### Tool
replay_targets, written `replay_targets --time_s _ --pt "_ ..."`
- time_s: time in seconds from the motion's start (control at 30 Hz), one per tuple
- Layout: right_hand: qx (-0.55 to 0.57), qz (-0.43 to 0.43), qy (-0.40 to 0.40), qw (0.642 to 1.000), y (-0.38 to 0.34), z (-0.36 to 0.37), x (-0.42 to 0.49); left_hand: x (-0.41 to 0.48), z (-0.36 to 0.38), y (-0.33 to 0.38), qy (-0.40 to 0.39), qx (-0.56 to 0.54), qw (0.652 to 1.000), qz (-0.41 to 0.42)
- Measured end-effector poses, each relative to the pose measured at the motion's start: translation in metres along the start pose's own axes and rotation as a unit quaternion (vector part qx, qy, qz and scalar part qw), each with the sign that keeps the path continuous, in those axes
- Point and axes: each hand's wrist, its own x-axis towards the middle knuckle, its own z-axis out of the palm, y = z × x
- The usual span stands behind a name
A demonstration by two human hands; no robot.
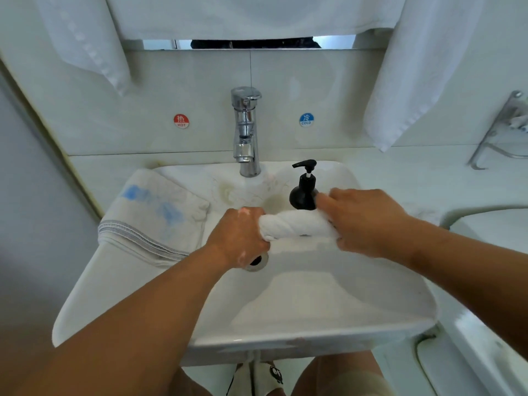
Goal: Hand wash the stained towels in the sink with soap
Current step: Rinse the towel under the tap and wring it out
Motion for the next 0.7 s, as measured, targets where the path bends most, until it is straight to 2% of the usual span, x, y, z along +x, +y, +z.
replay_targets --time_s 0.07,0.17,0.27,0.37,0.43,0.5,0.53,0.6,0.7 --pt "0.007 0.044 -0.013 0.999 0.017 -0.005 -0.010 0.001 0.000 -0.007 -0.032 -0.015 0.999 -0.021" --pt "0.072 0.058 -0.016 0.996 0.025 -0.023 -0.012 -0.001 -0.001 -0.002 -0.075 -0.061 0.995 -0.030" --pt "0.105 0.046 0.042 0.992 0.021 -0.059 -0.002 -0.001 -0.019 0.017 0.004 -0.121 0.992 0.020" --pt "0.072 0.008 0.098 0.993 0.008 -0.100 0.013 0.001 -0.049 0.037 0.070 -0.178 0.979 0.076" --pt "0.035 -0.014 0.104 0.994 0.005 -0.126 0.023 0.002 -0.069 0.036 0.097 -0.222 0.967 0.074" --pt "0.040 0.002 0.087 0.995 0.015 -0.152 0.027 0.002 -0.085 0.025 0.095 -0.249 0.962 0.058" --pt "0.076 0.017 0.076 0.994 0.022 -0.163 0.026 0.001 -0.091 0.018 0.095 -0.259 0.960 0.045" --pt "0.215 0.024 0.071 0.974 0.032 -0.175 0.023 -0.003 -0.096 0.007 0.096 -0.283 0.954 0.010" --pt "0.439 0.012 0.108 0.892 0.028 -0.169 0.026 -0.007 -0.097 -0.001 0.081 -0.295 0.952 -0.013"
